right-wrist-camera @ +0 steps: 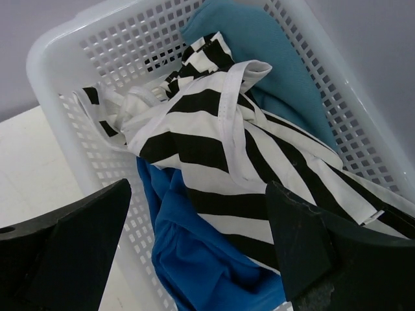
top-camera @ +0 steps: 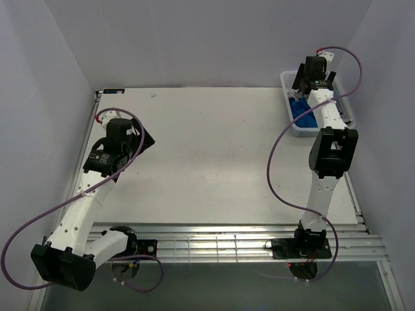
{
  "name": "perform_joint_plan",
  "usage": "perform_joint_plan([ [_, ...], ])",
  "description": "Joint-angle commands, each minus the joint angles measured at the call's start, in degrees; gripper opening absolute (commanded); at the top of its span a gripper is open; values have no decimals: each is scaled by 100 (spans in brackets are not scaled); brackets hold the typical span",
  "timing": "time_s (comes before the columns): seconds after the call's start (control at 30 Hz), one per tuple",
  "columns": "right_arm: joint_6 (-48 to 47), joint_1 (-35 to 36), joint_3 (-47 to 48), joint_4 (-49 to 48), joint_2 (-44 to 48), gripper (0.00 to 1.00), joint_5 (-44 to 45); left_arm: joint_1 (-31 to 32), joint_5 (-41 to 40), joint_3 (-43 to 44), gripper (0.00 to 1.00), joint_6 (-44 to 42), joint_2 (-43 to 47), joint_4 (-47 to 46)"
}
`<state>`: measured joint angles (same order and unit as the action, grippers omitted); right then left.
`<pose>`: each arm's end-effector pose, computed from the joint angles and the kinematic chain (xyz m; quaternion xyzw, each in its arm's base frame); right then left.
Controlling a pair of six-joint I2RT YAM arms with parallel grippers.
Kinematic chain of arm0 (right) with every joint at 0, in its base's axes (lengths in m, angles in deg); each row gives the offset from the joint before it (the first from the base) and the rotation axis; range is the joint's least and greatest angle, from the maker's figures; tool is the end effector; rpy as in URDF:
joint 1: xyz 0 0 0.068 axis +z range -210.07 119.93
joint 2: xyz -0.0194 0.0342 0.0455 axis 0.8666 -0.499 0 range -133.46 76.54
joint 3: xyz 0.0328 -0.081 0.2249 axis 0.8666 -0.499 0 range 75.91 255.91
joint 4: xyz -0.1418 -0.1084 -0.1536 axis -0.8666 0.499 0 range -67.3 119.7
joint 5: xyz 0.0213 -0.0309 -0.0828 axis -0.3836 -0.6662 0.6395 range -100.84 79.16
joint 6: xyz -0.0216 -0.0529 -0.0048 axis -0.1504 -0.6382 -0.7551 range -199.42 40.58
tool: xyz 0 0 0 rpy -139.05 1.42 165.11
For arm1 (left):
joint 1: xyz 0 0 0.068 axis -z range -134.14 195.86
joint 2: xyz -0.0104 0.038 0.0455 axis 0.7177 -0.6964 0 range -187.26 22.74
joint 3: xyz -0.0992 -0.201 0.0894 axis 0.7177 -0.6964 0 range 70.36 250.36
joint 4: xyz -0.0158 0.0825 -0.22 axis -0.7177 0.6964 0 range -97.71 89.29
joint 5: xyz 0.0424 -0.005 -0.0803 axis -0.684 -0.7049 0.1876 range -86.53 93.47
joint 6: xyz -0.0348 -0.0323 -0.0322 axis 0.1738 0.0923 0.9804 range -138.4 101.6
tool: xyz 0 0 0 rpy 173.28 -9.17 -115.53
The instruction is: Fold and stack the tank tops
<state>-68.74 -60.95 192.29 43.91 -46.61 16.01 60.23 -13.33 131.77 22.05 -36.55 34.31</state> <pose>0.4661 -0.0256 0.2895 0.2030 0.8174 -0.1555 0.5163 0.1998 -0.0390 0.3080 -0.2624 0.8592 -0.0754 0.4327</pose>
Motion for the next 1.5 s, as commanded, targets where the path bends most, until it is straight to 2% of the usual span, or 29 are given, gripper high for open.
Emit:
perform_joint_plan([
  [0.0,-251,36,341,-591,-15,90,-55,-13,168,20,98,-98,-82,-212],
  [0.33,128,-359,1080,-583,-982,90,-742,-13,186,65,98,-195,-250,-264],
  [0.6,-171,-421,957,-768,-1167,90,-655,-5,142,3,98,-186,-259,-273],
  [0.63,-189,-430,948,-768,-1193,91,-681,-13,142,12,98,-178,-276,-265],
  [0.67,-189,-439,940,-768,-1220,98,-786,-13,142,12,98,-177,-294,-264],
  [0.73,-102,-456,896,-759,-1229,88,-848,-13,150,29,98,-169,-329,-273],
  [0.77,-75,-474,887,-768,-1229,78,-918,-13,150,47,98,-169,-329,-273],
  [0.93,127,-492,852,-733,-1185,63,-1182,-13,159,64,98,-177,-320,-264],
  [0.97,206,-492,834,-733,-1176,52,-1234,-5,159,64,98,-177,-312,-273],
  [1.03,285,-492,834,-689,-1158,39,-1305,-13,159,56,98,-195,-259,-264],
  [1.07,338,-483,817,-680,-1150,15,-1401,-13,159,64,98,-212,-241,-256],
  [1.1,486,-483,729,-680,-1080,8,-1419,-13,159,56,98,-221,-224,-247],
  [1.3,1067,-413,-192,-1495,-379,8,-2140,-13,159,56,98,-239,-31,-229],
  [1.47,1700,-211,-1731,-2840,597,8,-2387,-13,290,73,98,-230,58,-212],
])
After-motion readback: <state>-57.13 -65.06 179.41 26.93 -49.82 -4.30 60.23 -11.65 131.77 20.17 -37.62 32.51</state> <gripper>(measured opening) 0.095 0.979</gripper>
